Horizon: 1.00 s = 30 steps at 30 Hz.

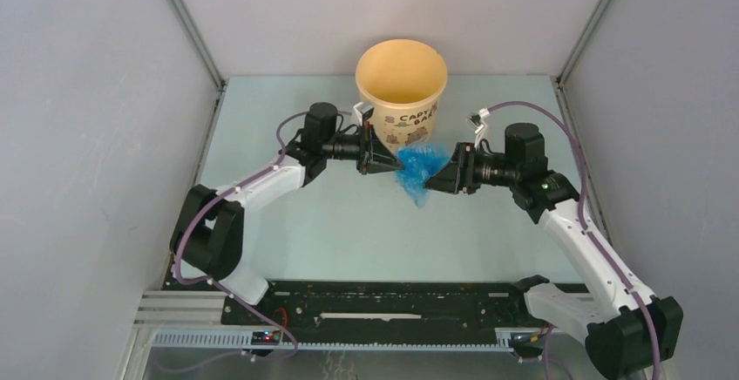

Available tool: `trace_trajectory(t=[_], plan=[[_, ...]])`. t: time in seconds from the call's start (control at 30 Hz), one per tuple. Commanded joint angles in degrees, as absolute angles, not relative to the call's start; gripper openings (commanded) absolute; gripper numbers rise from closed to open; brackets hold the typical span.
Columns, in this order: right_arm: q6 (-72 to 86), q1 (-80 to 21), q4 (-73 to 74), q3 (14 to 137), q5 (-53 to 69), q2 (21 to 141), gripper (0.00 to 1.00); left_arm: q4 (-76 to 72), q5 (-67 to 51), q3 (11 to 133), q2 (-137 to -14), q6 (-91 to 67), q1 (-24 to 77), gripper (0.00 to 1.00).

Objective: Put the trash bags into the trash bin

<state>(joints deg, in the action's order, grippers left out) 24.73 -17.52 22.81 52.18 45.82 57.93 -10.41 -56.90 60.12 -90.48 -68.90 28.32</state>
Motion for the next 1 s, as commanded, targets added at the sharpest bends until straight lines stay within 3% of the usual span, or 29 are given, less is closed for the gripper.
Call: trace_trajectory(t=[0.0,0.07,0.27,0.57,0.67,0.7,0.73,0.77,0.8,0.9,0.97], plan=[[31.93,-17.75,15.10,52.11,49.70,59.96,0.53,-13.01,-55.57,58.89,-89.77,-70.97,28.04,0.00],[32.65,-17.80,15.15,52.03,50.80,59.99,0.51,-12.48,-54.57,58.93,-89.82,-70.95,27.96,0.00],[31.76,-17.93,16.21,52.03,50.70,57.83,0.70,-8.97,-50.75,58.14,-89.96,-69.61,27.69,0.00],[33.22,-19.33,13.79,52.11,50.25,59.96,0.69,-7.85,-50.45,58.67,-90.49,-69.21,27.69,0.00],[35.32,-19.95,13.57,52.12,47.53,62.07,0.59,-5.69,-50.03,59.76,-90.17,-67.82,27.69,0.00],[36.12,-19.91,13.95,52.33,46.99,62.98,0.48,-5.00,-49.86,59.96,-90.10,-67.32,27.69,0.00],[36.79,-19.76,15.18,53.10,46.29,63.87,0.32,-3.63,-49.32,60.36,-89.98,-66.44,27.64,0.00],[37.80,-19.51,16.55,53.94,45.52,64.96,0.08,-1.19,-48.32,61.04,-89.73,-64.31,27.60,0.03],[38.91,-19.06,18.10,55.02,45.14,66.05,0.00,5.41,-45.84,62.51,-89.30,-60.55,27.48,0.16],[44.82,-15.48,23.95,58.44,43.37,68.75,0.00,30.06,-28.13,70.30,-86.42,-43.21,27.44,0.73],[49.55,-13.29,28.55,60.87,41.60,69.89,0.00,35.98,-19.30,72.41,-82.76,-38.22,27.94,0.88]])
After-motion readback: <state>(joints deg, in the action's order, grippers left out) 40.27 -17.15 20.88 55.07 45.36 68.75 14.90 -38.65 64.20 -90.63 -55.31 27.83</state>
